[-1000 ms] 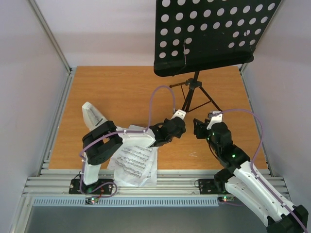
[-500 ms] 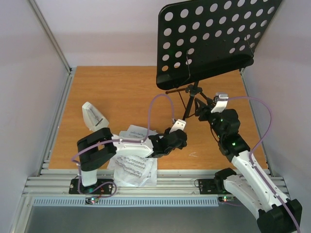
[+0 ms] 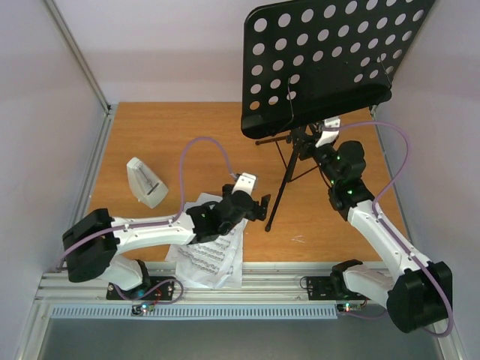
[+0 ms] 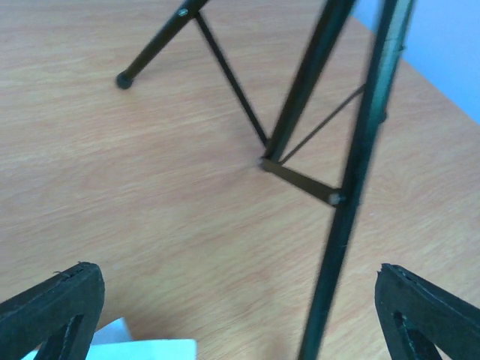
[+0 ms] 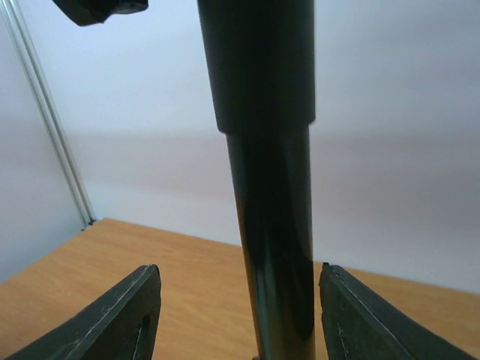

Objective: Pack up the instrument practice props
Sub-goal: Adjust the music stand at the center of the board.

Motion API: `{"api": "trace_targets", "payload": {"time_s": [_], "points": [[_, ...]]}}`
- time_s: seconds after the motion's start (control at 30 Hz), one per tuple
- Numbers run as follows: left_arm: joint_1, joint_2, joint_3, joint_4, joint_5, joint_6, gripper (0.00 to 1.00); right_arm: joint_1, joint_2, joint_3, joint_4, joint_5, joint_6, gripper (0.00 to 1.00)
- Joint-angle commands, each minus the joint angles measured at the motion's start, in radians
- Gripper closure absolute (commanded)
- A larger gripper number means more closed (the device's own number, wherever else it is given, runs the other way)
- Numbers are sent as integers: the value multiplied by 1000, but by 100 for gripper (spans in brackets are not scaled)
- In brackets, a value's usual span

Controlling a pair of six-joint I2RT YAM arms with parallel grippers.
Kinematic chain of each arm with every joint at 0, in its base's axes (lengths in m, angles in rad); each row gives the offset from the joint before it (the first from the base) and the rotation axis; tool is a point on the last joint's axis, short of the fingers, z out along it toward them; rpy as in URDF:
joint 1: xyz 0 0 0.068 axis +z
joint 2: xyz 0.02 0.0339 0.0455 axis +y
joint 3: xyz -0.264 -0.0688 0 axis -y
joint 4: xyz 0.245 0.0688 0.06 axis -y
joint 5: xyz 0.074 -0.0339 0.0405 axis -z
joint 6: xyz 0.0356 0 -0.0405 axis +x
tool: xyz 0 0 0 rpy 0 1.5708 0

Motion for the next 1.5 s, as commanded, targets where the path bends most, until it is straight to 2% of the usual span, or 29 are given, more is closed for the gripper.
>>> {"api": "trace_targets", "payload": {"time_s": [0.0, 0.13, 0.2, 0.23, 0.33, 0.53, 0.87, 1.07, 1.2, 1.47], "points": [[55, -64, -74, 26, 52, -39, 1, -6, 48, 49, 101, -5, -128, 43], [70, -73, -76, -29, 37, -41, 1, -7, 76, 57, 120, 16, -175, 52], [73, -74, -77, -41, 41, -37, 1, -7, 84, 56, 128, 34, -181, 68], [74, -75, -79, -41, 46, -37, 1, -7, 87, 55, 133, 38, -179, 70], [75, -83, -84, -45, 50, -35, 1, -7, 96, 57, 139, 32, -185, 65], [75, -100, -96, -56, 46, -38, 1, -7, 128, 70, 151, 21, -212, 65], [80, -179, -119, -115, 45, -11, 1, -7, 112, 73, 144, -70, -231, 87], [82, -252, -144, -135, 46, 15, 1, -7, 92, 63, 121, -137, -232, 94], [85, -285, -144, -163, 51, 21, 1, -7, 60, 40, 130, -183, -181, 95], [94, -309, -111, -172, 141, 55, 1, -7, 50, 33, 152, -378, -62, 95]]}}
